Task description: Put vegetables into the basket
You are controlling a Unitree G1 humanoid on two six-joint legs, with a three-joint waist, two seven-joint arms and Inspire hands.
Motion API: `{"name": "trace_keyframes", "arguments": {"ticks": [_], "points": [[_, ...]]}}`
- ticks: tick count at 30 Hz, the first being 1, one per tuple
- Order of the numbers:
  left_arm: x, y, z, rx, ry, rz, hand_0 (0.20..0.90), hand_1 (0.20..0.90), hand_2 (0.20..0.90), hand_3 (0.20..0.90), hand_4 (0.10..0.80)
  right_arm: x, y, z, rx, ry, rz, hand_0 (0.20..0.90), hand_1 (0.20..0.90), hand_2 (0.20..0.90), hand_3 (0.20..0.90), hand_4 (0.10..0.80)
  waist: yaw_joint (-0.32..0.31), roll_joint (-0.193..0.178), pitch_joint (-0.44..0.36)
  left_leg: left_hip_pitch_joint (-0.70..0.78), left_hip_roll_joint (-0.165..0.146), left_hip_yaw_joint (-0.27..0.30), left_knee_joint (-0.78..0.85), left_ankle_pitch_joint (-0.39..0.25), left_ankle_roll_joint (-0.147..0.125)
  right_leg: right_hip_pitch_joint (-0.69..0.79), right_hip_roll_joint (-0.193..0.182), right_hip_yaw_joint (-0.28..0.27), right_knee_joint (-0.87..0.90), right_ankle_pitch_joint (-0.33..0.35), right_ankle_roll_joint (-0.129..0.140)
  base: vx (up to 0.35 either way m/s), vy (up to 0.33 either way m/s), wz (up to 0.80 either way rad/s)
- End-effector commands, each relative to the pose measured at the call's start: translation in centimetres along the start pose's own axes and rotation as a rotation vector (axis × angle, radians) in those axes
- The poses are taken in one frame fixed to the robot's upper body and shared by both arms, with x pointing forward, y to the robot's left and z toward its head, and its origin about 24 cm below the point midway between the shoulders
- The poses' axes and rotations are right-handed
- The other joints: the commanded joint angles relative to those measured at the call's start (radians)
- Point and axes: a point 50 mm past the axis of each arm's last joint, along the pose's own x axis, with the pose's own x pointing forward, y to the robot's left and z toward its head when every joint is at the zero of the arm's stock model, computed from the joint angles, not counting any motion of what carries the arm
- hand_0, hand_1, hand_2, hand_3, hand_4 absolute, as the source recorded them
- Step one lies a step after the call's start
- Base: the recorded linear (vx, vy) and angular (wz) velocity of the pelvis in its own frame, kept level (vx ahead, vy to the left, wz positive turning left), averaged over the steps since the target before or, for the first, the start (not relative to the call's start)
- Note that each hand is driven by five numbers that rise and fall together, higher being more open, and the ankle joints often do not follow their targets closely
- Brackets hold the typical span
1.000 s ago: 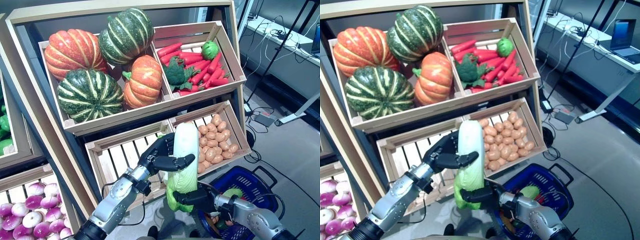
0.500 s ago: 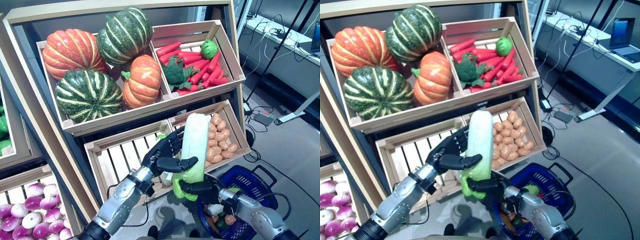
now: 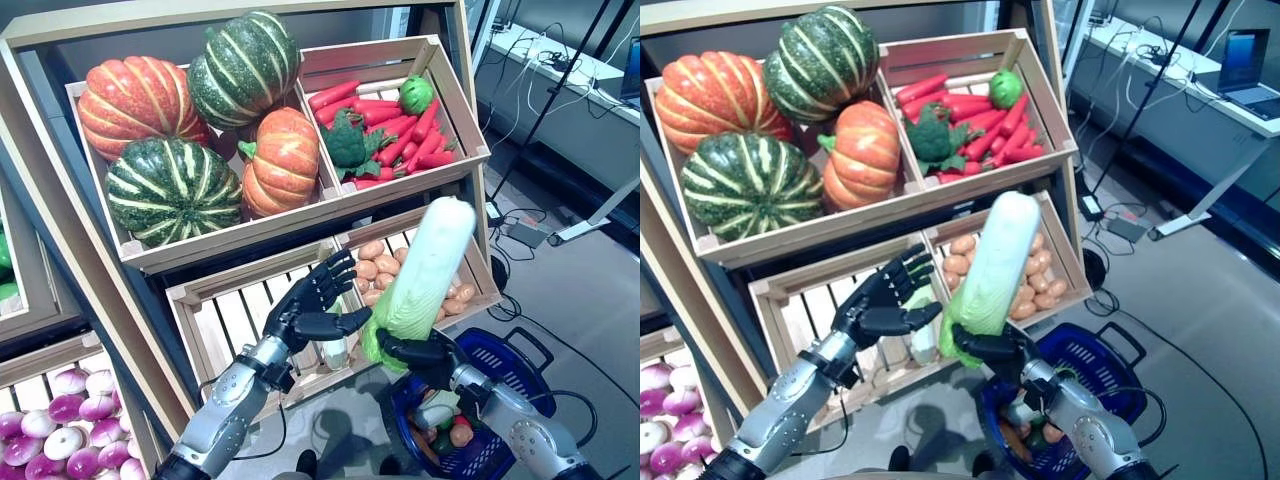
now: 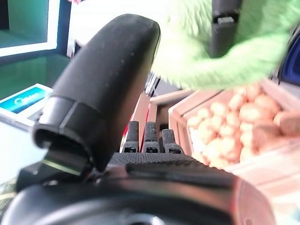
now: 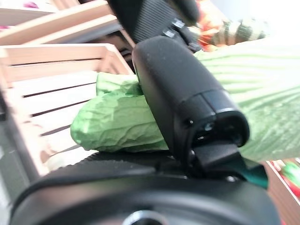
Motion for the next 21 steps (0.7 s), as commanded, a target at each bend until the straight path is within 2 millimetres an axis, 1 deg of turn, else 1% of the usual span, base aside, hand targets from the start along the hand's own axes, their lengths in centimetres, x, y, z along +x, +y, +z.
{"name": "trace_keyframes", "arguments": {"ticks": [1, 7, 10, 13, 14, 17, 18, 20, 21], "points": [[0.8, -0.2, 4.6, 0.052, -0.253, -0.018, 0.9, 0.9, 0.9, 0.9, 0.8, 0.2, 2.3, 6.9, 0.037, -0.425, 0.101, 0.3, 0.3, 0.3, 0.3, 0.4, -0.015, -0.029, -0.034, 0.004, -0.004, 0.003, 0.012, -0.054, 0.004, -0.013, -0.024, 0.022, 0.007, 0.053, 0.002, 0.0, 0.0, 0.0], [-0.2, 1.5, 4.6, 0.053, -0.267, 0.097, 0.9, 0.9, 0.9, 0.9, 0.8, -0.9, 1.1, 7.3, 0.152, -0.586, 0.021, 0.3, 0.3, 0.3, 0.3, 0.4, -0.017, -0.025, -0.012, -0.022, 0.003, 0.005, 0.013, -0.045, 0.002, -0.039, -0.013, 0.015, 0.02, 0.046, -0.007, -0.022, -0.044, -0.04], [-0.3, 2.0, 4.8, 0.07, -0.279, 0.135, 0.9, 0.9, 0.9, 0.9, 0.8, -1.2, 0.9, 8.0, 0.214, -0.678, 0.006, 0.3, 0.3, 0.3, 0.3, 0.4, -0.018, -0.02, 0.013, -0.052, 0.005, 0.002, 0.013, -0.036, 0.001, -0.071, -0.008, 0.009, 0.037, 0.04, -0.013, -0.113, -0.058, -0.01], [-0.3, 2.5, 5.6, 0.097, -0.324, 0.154, 0.9, 0.9, 0.9, 0.9, 0.8, -1.4, 0.4, 9.0, 0.275, -0.782, 0.001, 0.3, 0.3, 0.3, 0.3, 0.4, -0.02, -0.008, 0.056, -0.093, 0.006, -0.004, 0.009, -0.022, -0.001, -0.114, -0.003, 0.004, 0.055, 0.036, -0.02, -0.227, -0.046, 0.0], [-0.2, 2.8, 6.3, 0.105, -0.36, 0.175, 0.9, 0.9, 0.9, 0.9, 0.8, -1.4, 0.3, 9.7, 0.309, -0.844, -0.01, 0.3, 0.3, 0.3, 0.3, 0.4, -0.022, 0.001, 0.086, -0.118, 0.007, -0.005, 0.008, -0.013, -0.002, -0.142, -0.001, 0.001, 0.065, 0.035, -0.025, -0.243, -0.034, 0.03], [-0.1, 3.1, 7.1, 0.112, -0.41, 0.204, 0.9, 0.9, 0.9, 0.9, 0.8, -1.4, 0.1, 10.4, 0.35, -0.914, -0.012, 0.3, 0.3, 0.3, 0.3, 0.4, -0.024, 0.014, 0.125, -0.152, 0.006, -0.001, 0.016, -0.006, -0.001, -0.18, 0.003, 0.0, 0.086, 0.032, -0.033, -0.189, -0.023, 0.06], [-0.1, 3.3, 7.8, 0.111, -0.452, 0.226, 0.9, 0.9, 0.9, 0.9, 0.8, -1.5, -0.1, 11.0, 0.376, -0.97, -0.004, 0.3, 0.3, 0.3, 0.3, 0.4, -0.025, 0.024, 0.16, -0.185, 0.003, 0.005, 0.036, -0.003, -0.001, -0.214, 0.005, -0.002, 0.112, 0.028, -0.038, -0.243, -0.025, 0.07], [0.0, 3.5, 8.3, 0.114, -0.49, 0.248, 0.9, 0.9, 0.9, 0.9, 0.8, -1.5, -0.3, 11.5, 0.417, -1.021, 0.012, 0.3, 0.3, 0.3, 0.3, 0.4, -0.026, 0.032, 0.194, -0.226, -0.004, 0.006, 0.075, -0.005, 0.002, -0.251, 0.009, 0.002, 0.148, 0.023, -0.045, -0.221, -0.033, 0.02], [0.1, 3.6, 8.8, 0.115, -0.529, 0.277, 0.9, 0.9, 0.9, 0.9, 0.8, -1.5, -0.5, 11.9, 0.457, -1.072, 0.026, 0.3, 0.3, 0.3, 0.3, 0.4, -0.024, 0.039, 0.238, -0.284, -0.017, 0.0, 0.137, -0.005, 0.003, -0.301, 0.011, 0.006, 0.205, 0.019, -0.051, -0.199, -0.051, 0.0]]}}
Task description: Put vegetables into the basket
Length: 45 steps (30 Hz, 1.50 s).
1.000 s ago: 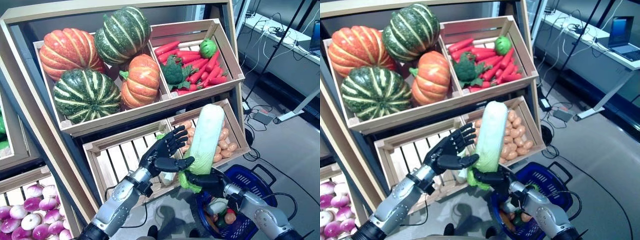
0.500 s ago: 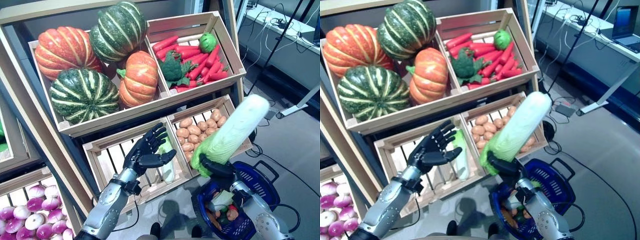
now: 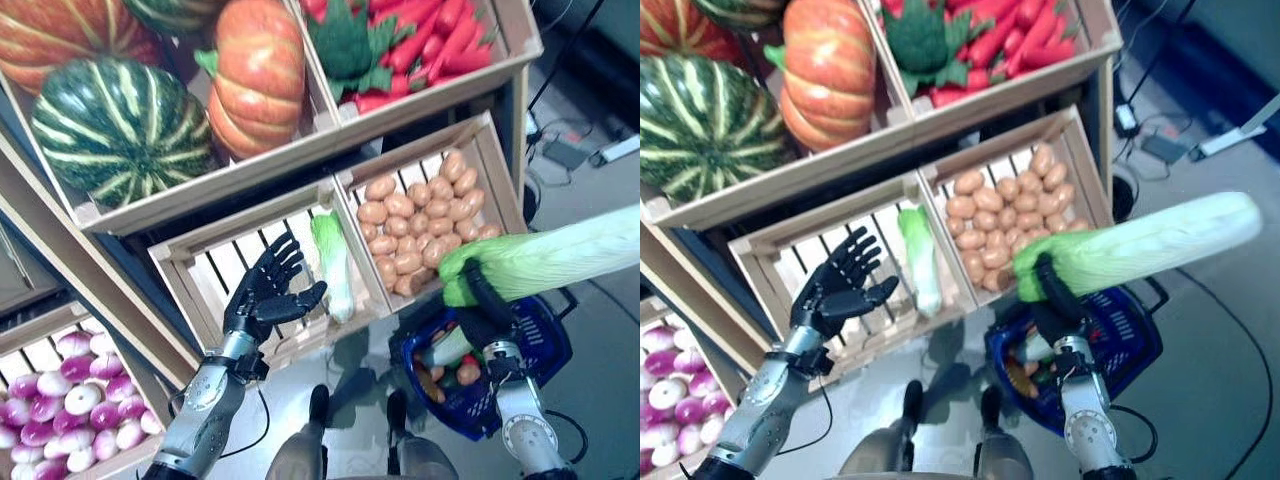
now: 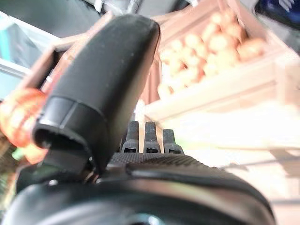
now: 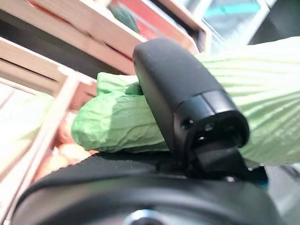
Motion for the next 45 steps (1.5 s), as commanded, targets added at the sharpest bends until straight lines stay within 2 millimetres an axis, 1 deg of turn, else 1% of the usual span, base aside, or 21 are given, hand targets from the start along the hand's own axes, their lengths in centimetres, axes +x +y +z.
{"name": "trace_keyframes", "arguments": {"ticks": [1, 2, 4, 8, 9, 12, 15, 17, 19, 22, 27, 32, 35, 36, 37, 38, 39, 40, 42, 44, 45], "points": [[2.2, 0.2, 6.4, 0.036, -0.387, 0.027, 0.9, 0.9, 0.9, 0.9, 0.8, 2.4, 4.0, 4.5, 0.139, -0.328, 0.209, 0.3, 0.3, 0.3, 0.3, 0.4, -0.019, -0.013, 0.064, -0.093, -0.03, 0.0, 0.142, -0.052, 0.015, -0.109, -0.002, 0.016, 0.208, -0.028, -0.045, -0.147, -0.047, 0.05], [2.3, 0.2, 6.4, 0.038, -0.389, 0.028, 0.9, 0.9, 0.9, 0.9, 0.8, 2.5, 4.0, 4.5, 0.145, -0.332, 0.209, 0.3, 0.3, 0.3, 0.3, 0.4, -0.019, -0.013, 0.066, -0.1, -0.031, 0.0, 0.149, -0.053, 0.016, -0.116, -0.002, 0.017, 0.213, -0.029, -0.045, -0.089, -0.042, 0.07], [2.2, 0.1, 7.0, 0.05, -0.429, 0.033, 0.9, 0.9, 0.9, 0.9, 0.8, 2.5, 4.0, 4.9, 0.19, -0.374, 0.213, 0.3, 0.3, 0.3, 0.3, 0.4, -0.019, -0.012, 0.106, -0.165, -0.043, 0.004, 0.214, -0.059, 0.014, -0.164, -0.005, 0.018, 0.253, -0.029, -0.048, -0.109, -0.039, 0.07], [2.2, 0.1, 8.1, 0.049, -0.511, 0.061, 0.9, 0.9, 0.9, 0.9, 0.8, 2.7, 4.1, 5.2, 0.247, -0.431, 0.216, 0.3, 0.3, 0.3, 0.3, 0.4, -0.014, -0.008, 0.149, -0.272, -0.059, 0.008, 0.296, -0.07, 0.019, -0.265, -0.012, 0.023, 0.332, -0.038, -0.049, -0.129, -0.018, 0.03], [2.3, -0.2, 8.6, 0.046, -0.561, 0.09, 0.9, 0.9, 0.9, 0.9, 0.8, 2.9, 4.2, 5.3, 0.293, -0.462, 0.21, 0.3, 0.3, 0.3, 0.3, 0.4, -0.01, -0.007, 0.171, -0.328, -0.068, 0.01, 0.345, -0.077, 0.021, -0.315, -0.018, 0.023, 0.379, -0.045, -0.048, -0.168, -0.021, 0.1], [2.7, -0.7, 9.3, 0.06, -0.61, 0.086, 0.9, 0.9, 0.9, 0.9, 0.8, 3.5, 4.4, 5.6, 0.339, -0.5, 0.198, 0.3, 0.3, 0.3, 0.3, 0.4, -0.003, -0.005, 0.193, -0.409, -0.079, 0.014, 0.436, -0.109, 0.03, -0.399, -0.029, 0.021, 0.481, -0.078, -0.047, -0.106, 0.009, 0.13], [3.0, -1.2, 9.8, 0.072, -0.638, 0.097, 0.9, 0.9, 0.9, 0.9, 0.8, 3.8, 5.0, 5.9, 0.363, -0.516, 0.192, 0.3, 0.3, 0.3, 0.3, 0.4, -0.002, -0.004, 0.202, -0.476, -0.08, 0.022, 0.521, -0.137, 0.028, -0.468, -0.031, 0.025, 0.562, -0.102, -0.05, -0.051, 0.045, 0.06], [3.3, -1.4, 10.1, 0.06, -0.652, 0.129, 0.9, 0.9, 0.9, 0.9, 0.8, 4.2, 5.3, 5.9, 0.381, -0.512, 0.16, 0.3, 0.3, 0.3, 0.3, 0.4, -0.002, 0.0, 0.21, -0.535, -0.071, 0.029, 0.593, -0.158, 0.026, -0.529, -0.033, 0.029, 0.641, -0.124, -0.055, -0.021, 0.063, 0.0], [3.5, -1.4, 10.2, 0.057, -0.657, 0.134, 0.9, 0.9, 0.9, 0.9, 0.8, 4.3, 5.4, 5.9, 0.388, -0.507, 0.148, 0.3, 0.3, 0.3, 0.3, 0.4, -0.002, 0.002, 0.21, -0.571, -0.069, 0.033, 0.628, -0.168, 0.024, -0.563, -0.034, 0.032, 0.672, -0.131, -0.056, -0.024, 0.048, 0.02], [3.5, -1.8, 10.5, 0.054, -0.672, 0.129, 0.9, 0.9, 0.9, 0.9, 0.8, 4.6, 5.9, 6.0, 0.377, -0.49, 0.15, 0.3, 0.3, 0.3, 0.3, 0.4, -0.003, 0.005, 0.21, -0.624, -0.064, 0.038, 0.664, -0.176, 0.032, -0.618, -0.026, 0.042, 0.714, -0.139, -0.064, -0.038, 0.059, 0.0], [3.7, -2.1, 10.6, 0.013, -0.688, 0.148, 0.9, 0.9, 0.9, 0.9, 0.8, 5.0, 6.2, 5.4, 0.371, -0.445, 0.15, 0.3, 0.3, 0.3, 0.3, 0.4, 0.0, 0.005, 0.21, -0.695, -0.075, 0.041, 0.729, -0.194, 0.039, -0.684, -0.016, 0.051, 0.771, -0.143, -0.068, -0.029, 0.032, -0.02], [4.0, -2.5, 10.7, 0.039, -0.704, 0.171, 0.9, 0.9, 0.9, 0.9, 0.8, 5.5, 6.0, 5.0, 0.369, -0.41, 0.033, 0.3, 0.3, 0.3, 0.3, 0.4, 0.005, 0.001, 0.21, -0.729, -0.09, 0.046, 0.772, -0.208, 0.048, -0.72, -0.005, 0.056, 0.821, -0.148, -0.072, 0.0, 0.0, 0.0], [4.2, -2.6, 10.8, 0.035, -0.707, 0.191, 0.9, 0.9, 0.9, 0.9, 0.8, 6.1, 5.7, 4.2, 0.259, -0.322, -0.116, 0.3, 0.3, 0.3, 0.3, 0.4, 0.008, 0.003, 0.21, -0.748, -0.094, 0.05, 0.795, -0.21, 0.046, -0.737, -0.003, 0.054, 0.845, -0.147, -0.071, 0.0, 0.0, 0.0], [4.3, -2.7, 10.9, 0.033, -0.707, 0.195, 0.9, 0.9, 0.9, 0.9, 0.8, 6.5, 5.3, 3.7, 0.17, -0.264, -0.191, 0.3, 0.3, 0.3, 0.3, 0.4, 0.012, 0.005, 0.21, -0.752, -0.097, 0.05, 0.799, -0.209, 0.045, -0.741, -0.002, 0.054, 0.85, -0.146, -0.07, 0.0, 0.0, 0.0], [4.4, -2.8, 11.0, 0.037, -0.707, 0.195, 0.9, 0.9, 0.9, 0.9, 0.8, 6.9, 5.4, 3.4, 0.015, -0.224, -0.224, 0.3, 0.3, 0.3, 0.3, 0.4, 0.016, 0.006, 0.21, -0.756, -0.099, 0.049, 0.801, -0.209, 0.047, -0.744, -0.003, 0.053, 0.851, -0.144, -0.07, 0.0, 0.0, 0.0], [4.5, -2.8, 11.1, 0.047, -0.706, 0.19, 0.9, 0.9, 0.9, 0.9, 0.8, 7.3, 5.2, 3.3, -0.091, -0.197, -0.257, 0.3, 0.3, 0.3, 0.3, 0.4, 0.018, 0.005, 0.21, -0.756, -0.099, 0.049, 0.8, -0.209, 0.047, -0.745, -0.002, 0.053, 0.851, -0.143, -0.07, 0.0, 0.0, 0.0], [4.6, -2.8, 11.2, 0.049, -0.704, 0.189, 0.9, 0.9, 0.9, 0.9, 0.8, 7.4, 5.2, 3.2, -0.122, -0.181, -0.263, 0.3, 0.3, 0.3, 0.3, 0.4, 0.019, 0.005, 0.21, -0.756, -0.099, 0.049, 0.799, -0.209, 0.047, -0.745, -0.002, 0.053, 0.85, -0.143, -0.07, 0.028, -0.039, -0.01], [4.7, -2.8, 11.3, 0.06, -0.698, 0.189, 0.9, 0.9, 0.9, 0.9, 0.8, 7.9, 4.3, 2.9, -0.253, -0.096, -0.313, 0.3, 0.3, 0.3, 0.3, 0.4, 0.024, 0.001, 0.21, -0.754, -0.099, 0.046, 0.795, -0.207, 0.045, -0.744, 0.001, 0.051, 0.846, -0.138, -0.072, 0.039, -0.071, -0.02], [4.9, -2.7, 11.4, 0.071, -0.694, 0.183, 0.9, 0.9, 0.9, 0.9, 0.8, 8.3, 2.8, 3.1, -0.425, -0.041, -0.403, 0.3, 0.3, 0.3, 0.3, 0.4, 0.033, -0.01, 0.21, -0.755, -0.1, 0.04, 0.79, -0.204, 0.044, -0.741, 0.004, 0.044, 0.833, -0.129, -0.072, 0.042, -0.107, 0.02], [5.1, -2.7, 11.6, 0.085, -0.692, 0.176, 0.9, 0.9, 0.9, 0.9, 0.8, 8.6, 1.1, 3.9, -0.496, -0.016, -0.475, 0.3, 0.3, 0.3, 0.3, 0.4, 0.04, -0.018, 0.21, -0.756, -0.101, 0.033, 0.785, -0.203, 0.044, -0.738, 0.006, 0.035, 0.819, -0.119, -0.073, 0.025, -0.091, 0.07], [5.1, -2.8, 11.6, 0.086, -0.692, 0.174, 0.9, 0.9, 0.9, 0.9, 0.8, 8.6, 0.9, 4.0, -0.51, -0.01, -0.489, 0.3, 0.3, 0.3, 0.3, 0.4, 0.042, -0.019, 0.21, -0.757, -0.102, 0.032, 0.785, -0.203, 0.044, -0.738, 0.006, 0.034, 0.817, -0.117, -0.073, 0.038, -0.109, 0.11]]}}
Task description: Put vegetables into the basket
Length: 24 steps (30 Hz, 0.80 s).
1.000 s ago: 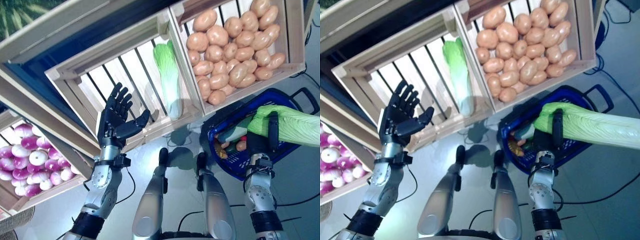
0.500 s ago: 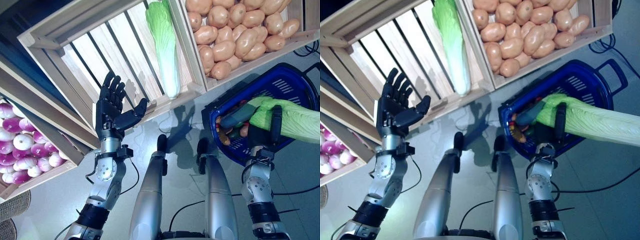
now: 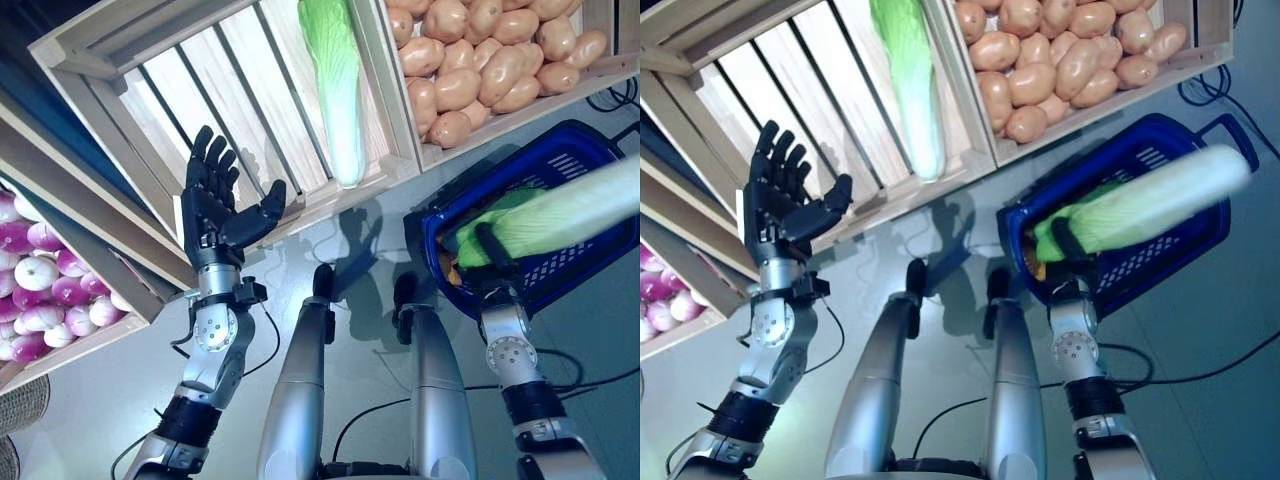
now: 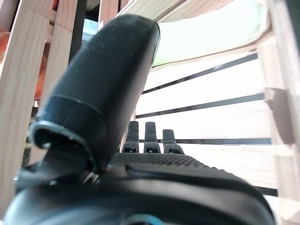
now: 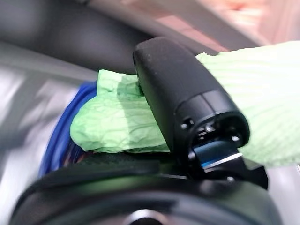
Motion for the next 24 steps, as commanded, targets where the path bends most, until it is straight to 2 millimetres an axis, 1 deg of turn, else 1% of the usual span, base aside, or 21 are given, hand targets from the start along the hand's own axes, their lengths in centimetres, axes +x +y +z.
{"name": "trace_keyframes", "arguments": {"ticks": [1, 2, 3, 4, 5, 6, 7, 8, 11, 18, 21, 24], "points": [[1.4, -0.9, 4.1, -0.007, -0.235, -0.066, 0.9, 0.9, 0.9, 0.9, 0.8, 1.2, -1.9, 4.3, -0.124, -0.104, -0.091, 0.3, 0.3, 0.3, 0.3, 0.4, 0.019, -0.016, -0.003, -0.006, -0.048, 0.049, 0.028, -0.041, 0.057, 0.044, 0.034, -0.022, -0.032, 0.109, -0.04, 0.045, -0.12, 0.12], [1.5, -1.0, 4.1, 0.001, -0.236, -0.072, 0.9, 0.9, 0.9, 0.9, 0.8, 1.5, -2.6, 4.2, -0.124, -0.08, -0.125, 0.3, 0.3, 0.3, 0.3, 0.4, 0.025, -0.02, -0.003, -0.006, -0.05, 0.044, 0.029, -0.043, 0.057, 0.047, 0.035, -0.026, -0.039, 0.114, -0.038, 0.042, -0.104, 0.1], [1.5, -1.0, 4.1, 0.001, -0.236, -0.072, 0.9, 0.9, 0.9, 0.9, 0.8, 1.5, -2.6, 4.2, -0.124, -0.081, -0.125, 0.3, 0.3, 0.3, 0.3, 0.4, 0.025, -0.02, -0.003, -0.007, -0.05, 0.044, 0.029, -0.043, 0.057, 0.047, 0.035, -0.026, -0.039, 0.114, -0.038, 0.048, -0.138, 0.07], [1.8, -1.2, 4.2, 0.004, -0.232, -0.087, 0.9, 0.9, 0.9, 0.9, 0.8, 2.0, -3.7, 4.0, -0.133, -0.043, -0.178, 0.3, 0.3, 0.3, 0.3, 0.4, 0.035, -0.028, -0.003, -0.01, -0.053, 0.036, 0.031, -0.047, 0.059, 0.051, 0.036, -0.036, -0.049, 0.121, -0.036, 0.056, -0.142, 0.06], [1.9, -1.3, 4.2, 0.012, -0.231, -0.096, 0.9, 0.9, 0.9, 0.9, 0.8, 2.2, -4.2, 4.0, -0.156, -0.03, -0.21, 0.3, 0.3, 0.3, 0.3, 0.4, 0.04, -0.032, -0.003, -0.011, -0.054, 0.03, 0.029, -0.048, 0.06, 0.055, 0.036, -0.042, -0.06, 0.127, -0.035, 0.063, -0.163, 0.07], [1.9, -1.4, 4.2, 0.014, -0.228, -0.101, 0.9, 0.9, 0.9, 0.9, 0.8, 2.3, -4.4, 4.0, -0.163, -0.029, -0.22, 0.3, 0.3, 0.3, 0.3, 0.4, 0.042, -0.034, -0.003, -0.011, -0.054, 0.029, 0.027, -0.047, 0.06, 0.056, 0.036, -0.045, -0.065, 0.13, -0.035, 0.065, -0.151, 0.07], [2.0, -1.6, 4.4, 0.023, -0.226, -0.116, 0.9, 0.9, 0.9, 0.9, 0.8, 2.5, -5.1, 4.1, -0.192, -0.022, -0.252, 0.3, 0.3, 0.3, 0.3, 0.4, 0.048, -0.04, -0.003, -0.007, -0.056, 0.021, 0.014, -0.045, 0.06, 0.066, 0.04, -0.052, -0.086, 0.138, -0.033, 0.047, -0.11, 0.05], [2.1, -1.7, 4.4, 0.025, -0.225, -0.118, 0.9, 0.9, 0.9, 0.9, 0.8, 2.5, -5.1, 4.1, -0.195, -0.02, -0.256, 0.3, 0.3, 0.3, 0.3, 0.4, 0.049, -0.041, -0.003, -0.006, -0.057, 0.019, 0.012, -0.044, 0.06, 0.068, 0.04, -0.053, -0.091, 0.139, -0.033, 0.071, -0.143, 0.09], [2.1, -1.8, 4.3, 0.037, -0.217, -0.134, 0.9, 0.9, 0.9, 0.9, 0.8, 2.7, -6.4, 4.0, -0.184, 0.011, -0.308, 0.3, 0.3, 0.3, 0.3, 0.4, 0.057, -0.045, -0.003, 0.005, -0.059, 0.009, -0.015, -0.043, 0.063, 0.082, 0.044, -0.064, -0.124, 0.146, -0.032, 0.057, -0.095, 0.11], [2.3, -1.9, 4.3, 0.041, -0.218, -0.154, 0.9, 0.9, 0.9, 0.9, 0.8, 3.0, -6.3, 4.0, -0.178, 0.021, -0.333, 0.3, 0.3, 0.3, 0.3, 0.4, 0.06, -0.037, -0.003, 0.02, -0.062, 0.004, -0.051, -0.043, 0.066, 0.09, 0.044, -0.072, -0.152, 0.141, -0.037, 0.019, -0.035, 0.04], [2.3, -2.1, 4.3, 0.034, -0.215, -0.16, 0.9, 0.9, 0.9, 0.9, 0.8, 3.0, -6.5, 4.1, -0.115, 0.015, -0.368, 0.3, 0.3, 0.3, 0.3, 0.4, 0.059, -0.028, -0.003, 0.028, -0.062, 0.007, -0.058, -0.044, 0.065, 0.091, 0.045, -0.073, -0.147, 0.132, -0.041, 0.0, 0.0, 0.0], [2.3, -2.1, 4.0, 0.028, -0.202, -0.163, 0.9, 0.9, 0.9, 0.9, 0.8, 2.8, -7.3, 4.1, -0.047, 0.003, -0.421, 0.3, 0.3, 0.3, 0.3, 0.4, 0.056, -0.021, -0.003, 0.027, -0.063, 0.01, -0.049, -0.049, 0.065, 0.088, 0.041, -0.073, -0.134, 0.124, -0.042, 0.01, 0.003, 0.01]]}}
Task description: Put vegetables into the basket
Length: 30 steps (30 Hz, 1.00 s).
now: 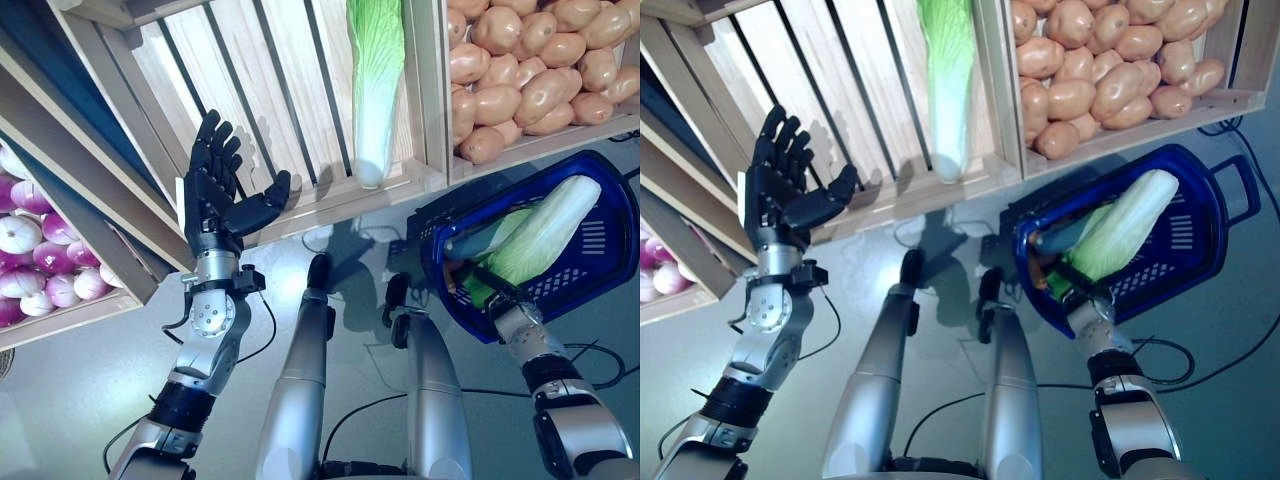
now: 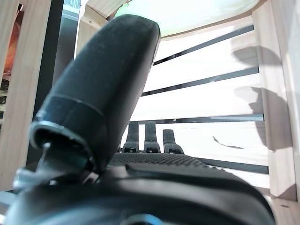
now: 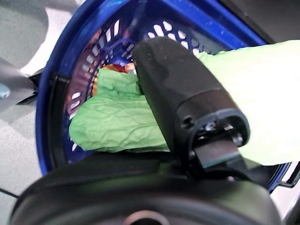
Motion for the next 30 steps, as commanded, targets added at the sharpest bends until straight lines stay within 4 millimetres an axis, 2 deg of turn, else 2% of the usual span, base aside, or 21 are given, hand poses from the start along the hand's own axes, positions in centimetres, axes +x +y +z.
{"name": "trace_keyframes", "arguments": {"ticks": [1, 5, 8, 16, 20, 23, 24, 25, 30], "points": [[1.1, -1.6, 3.8, -0.033, -0.216, -0.093, 0.9, 0.9, 0.9, 0.9, 0.8, 0.2, -3.8, 3.2, 0.151, -0.11, -0.157, 0.3, 0.3, 0.3, 0.3, 0.4, 0.017, 0.02, -0.004, 0.03, -0.054, 0.068, -0.004, -0.056, 0.069, 0.052, 0.027, -0.033, -0.066, 0.12, -0.043, 0.0, 0.0, 0.0], [0.7, -1.4, 3.4, -0.044, -0.203, -0.084, 0.9, 0.9, 0.9, 0.9, 0.8, 0.0, -4.5, 2.8, 0.345, -0.094, -0.181, 0.3, 0.3, 0.3, 0.3, 0.4, 0.009, 0.031, -0.004, 0.03, -0.049, 0.071, -0.01, -0.051, 0.066, 0.044, 0.025, -0.029, -0.056, 0.116, -0.041, 0.007, 0.009, -0.02], [0.6, -1.5, 3.3, -0.051, -0.205, -0.084, 0.9, 0.9, 0.9, 0.9, 0.8, -0.1, -3.8, 2.6, 0.418, -0.069, -0.136, 0.3, 0.3, 0.3, 0.3, 0.4, 0.005, 0.038, -0.004, 0.027, -0.046, 0.076, -0.012, -0.05, 0.066, 0.038, 0.024, -0.026, -0.053, 0.111, -0.042, -0.002, 0.024, -0.03], [0.9, -1.9, 3.2, -0.063, -0.2, -0.088, 0.9, 0.9, 0.9, 0.9, 0.8, -0.2, -2.6, 3.3, 0.398, -0.078, -0.11, 0.3, 0.3, 0.3, 0.3, 0.4, 0.001, 0.056, -0.004, 0.021, -0.045, 0.084, -0.008, -0.046, 0.063, 0.021, 0.018, -0.015, -0.031, 0.101, -0.046, -0.004, 0.021, -0.02], [0.9, -2.3, 2.9, -0.114, -0.173, -0.084, 0.9, 0.9, 0.9, 0.9, 0.8, -0.2, -1.8, 3.6, 0.331, -0.081, -0.118, 0.3, 0.3, 0.3, 0.3, 0.4, 0.0, 0.073, -0.004, 0.011, -0.043, 0.094, -0.006, -0.045, 0.062, 0.003, 0.011, -0.012, -0.02, 0.097, -0.047, -0.01, 0.056, 0.01], [0.9, -2.7, 2.7, -0.136, -0.167, -0.101, 0.9, 0.9, 0.9, 0.9, 0.8, 0.0, -1.7, 4.2, 0.281, -0.086, -0.137, 0.448, 0.448, 0.448, 0.448, 0.499, 0.001, 0.079, -0.004, 0.007, -0.042, 0.098, -0.012, -0.042, 0.065, -0.003, 0.01, -0.012, -0.025, 0.099, -0.047, -0.01, 0.025, 0.0], [0.9, -2.8, 2.7, -0.137, -0.166, -0.103, 0.9, 0.9, 0.9, 0.9, 0.8, 0.0, -1.7, 4.4, 0.279, -0.086, -0.139, 0.535, 0.535, 0.535, 0.535, 0.557, 0.002, 0.08, -0.004, 0.006, -0.042, 0.098, -0.013, -0.041, 0.065, -0.004, 0.009, -0.012, -0.027, 0.1, -0.047, 0.0, 0.0, 0.0], [0.9, -3.0, 2.7, -0.139, -0.165, -0.106, 0.9, 0.9, 0.9, 0.9, 0.8, 0.0, -1.6, 4.7, 0.28, -0.085, -0.142, 0.9, 0.9, 0.9, 0.9, 0.8, 0.003, 0.081, -0.004, 0.006, -0.042, 0.099, -0.015, -0.04, 0.066, -0.005, 0.009, -0.013, -0.03, 0.102, -0.047, 0.0, 0.0, 0.0], [0.9, -3.2, 2.8, -0.132, -0.166, -0.114, 0.9, 0.9, 0.9, 0.9, 0.8, 0.0, -1.7, 5.3, 0.243, -0.099, -0.191, 0.9, 0.9, 0.9, 0.9, 0.8, 0.005, 0.08, -0.004, 0.01, -0.041, 0.1, -0.019, -0.04, 0.067, -0.006, 0.011, -0.015, -0.027, 0.102, -0.048, 0.0, 0.0, 0.0]]}}
